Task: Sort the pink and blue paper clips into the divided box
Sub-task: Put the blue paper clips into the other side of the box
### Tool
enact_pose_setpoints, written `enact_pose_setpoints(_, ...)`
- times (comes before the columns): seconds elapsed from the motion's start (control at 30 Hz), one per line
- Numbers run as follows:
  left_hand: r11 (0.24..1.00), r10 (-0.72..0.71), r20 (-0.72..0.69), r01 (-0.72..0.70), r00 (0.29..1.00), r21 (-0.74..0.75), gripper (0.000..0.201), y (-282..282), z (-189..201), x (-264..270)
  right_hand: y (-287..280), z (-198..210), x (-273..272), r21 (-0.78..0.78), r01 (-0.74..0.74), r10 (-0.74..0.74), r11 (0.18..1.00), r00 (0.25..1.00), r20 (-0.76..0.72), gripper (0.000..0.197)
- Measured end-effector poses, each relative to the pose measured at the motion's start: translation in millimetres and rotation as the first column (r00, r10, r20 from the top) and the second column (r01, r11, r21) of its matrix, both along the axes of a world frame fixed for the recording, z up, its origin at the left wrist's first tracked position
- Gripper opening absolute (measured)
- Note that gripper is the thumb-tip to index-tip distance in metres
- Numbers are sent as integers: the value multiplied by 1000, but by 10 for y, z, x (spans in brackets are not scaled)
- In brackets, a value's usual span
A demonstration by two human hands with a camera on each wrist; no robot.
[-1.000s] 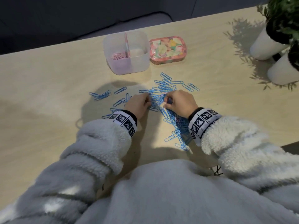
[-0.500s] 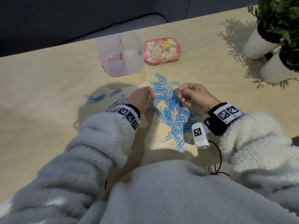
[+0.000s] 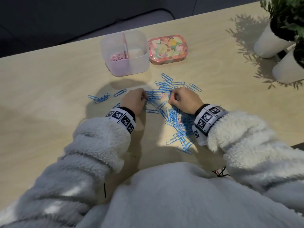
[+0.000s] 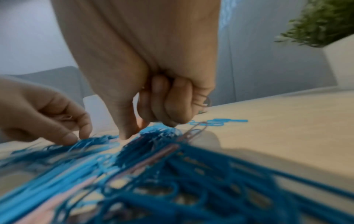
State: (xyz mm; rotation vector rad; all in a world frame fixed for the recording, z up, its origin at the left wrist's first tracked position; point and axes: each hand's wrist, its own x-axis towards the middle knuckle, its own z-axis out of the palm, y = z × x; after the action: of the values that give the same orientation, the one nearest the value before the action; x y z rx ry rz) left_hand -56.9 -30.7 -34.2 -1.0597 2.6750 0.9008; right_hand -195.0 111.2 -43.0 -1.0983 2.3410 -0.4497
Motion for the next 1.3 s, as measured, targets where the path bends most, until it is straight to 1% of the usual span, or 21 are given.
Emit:
enact_pose_setpoints(0.07, 1000, -2, -39, 2, 999, -9, 15, 39, 11, -30, 40, -16, -111, -32, 84, -81, 996, 994, 76, 21)
enact_pose_setpoints(0.1, 1000, -25, -46, 25, 999, -7, 14, 82, 27, -59, 58, -22, -160, -44, 96, -92, 994, 992, 84, 23)
enact_pose_setpoints(0.13, 998, -60, -44, 60, 997, -6, 14, 135, 38, -95, 65, -20, -187, -53, 81, -77, 995, 994, 73, 21)
enact_pose_setpoints(0.23, 988, -153, 8, 153, 988, 1, 24, 279, 31, -186, 33, 5, -165, -80, 7, -3, 997, 999, 51, 6)
enact_pose_setpoints(0.33, 983, -180, 55, 181, 982, -9, 24, 337, -24, -230, -81, 10, -110, -102, -10, 9, 995, 1000, -5, 12)
enact_pose_setpoints(0.4, 984, -176, 76, 178, 981, -16, 21, 336, -36, -222, -170, 20, -81, -82, -47, 44, 996, 998, -40, 15)
enact_pose_setpoints(0.47, 988, -153, 56, 152, 987, 25, 17, 315, -31, -179, -231, 49, -50, -22, -106, 104, 994, 992, -74, 15)
enact_pose_setpoints(0.53, 991, -104, 10, 103, 995, 85, 8, 256, -10, -116, -261, 56, -43, 5, -142, 141, 990, 985, -103, 9)
enact_pose_setpoints(0.6, 995, -35, -4, 36, 999, 95, 3, 165, 12, -58, -262, 59, -46, 29, -165, 168, 986, 980, -103, 6)
enact_pose_setpoints(0.67, 999, 14, 2, -14, 1000, 48, 8, 72, 10, -21, -263, 35, -62, 62, -170, 174, 983, 983, -61, 10)
enact_pose_setpoints(0.73, 1000, 3, -2, -3, 1000, -16, 13, 37, 19, -11, -277, 23, -78, 86, -151, 152, 985, 988, 2, 10)
enact_pose_setpoints(0.8, 997, -62, -26, 60, 998, -48, 15, 89, 44, -41, -276, 21, -73, 102, -149, 146, 984, 989, 36, 9)
enact_pose_setpoints(0.87, 987, -156, -21, 155, 987, -52, 15, 190, 55, -102, -253, 13, -82, 107, -137, 130, 985, 989, 66, 10)
enact_pose_setpoints(0.9, 978, -203, 0, 202, 979, -54, 15, 238, 51, -134, -232, 4, -100, 77, -108, 99, 991, 989, 112, 13)
enact_pose_setpoints(0.93, 970, -235, 24, 236, 972, -60, 15, 273, 36, -163, -209, -4, -131, 22, -56, 51, 998, 981, 190, 18)
enact_pose_setpoints(1.0, 964, -253, 60, 257, 966, -64, 13, 304, 9, -199, -162, 23, -204, -117, 93, -49, 989, 941, 336, 27)
enact_pose_setpoints(1.03, 964, -253, 71, 257, 965, -61, 13, 307, -1, -203, -142, 59, -243, -172, 159, -84, 972, 923, 375, 29)
enact_pose_setpoints(1.1, 962, -261, 75, 265, 963, -63, 17, 301, -19, -197, -134, 181, -301, -198, 245, -139, 949, 889, 436, 31)
enact_pose_setpoints(1.2, 960, -274, 40, 275, 961, -56, 21, 288, -15, -133, -253, 388, -336, -189, 284, -149, 940, 840, 521, 28)
enact_pose_setpoints(1.23, 964, -262, 5, 262, 965, -50, 20, 279, 0, -95, -334, 450, -332, -200, 273, -127, 941, 832, 540, 25)
enact_pose_setpoints(1.3, 983, -183, -107, 183, 977, -14, 13, 240, 49, 22, -537, 574, -284, -244, 260, -72, 934, 807, 586, 20)
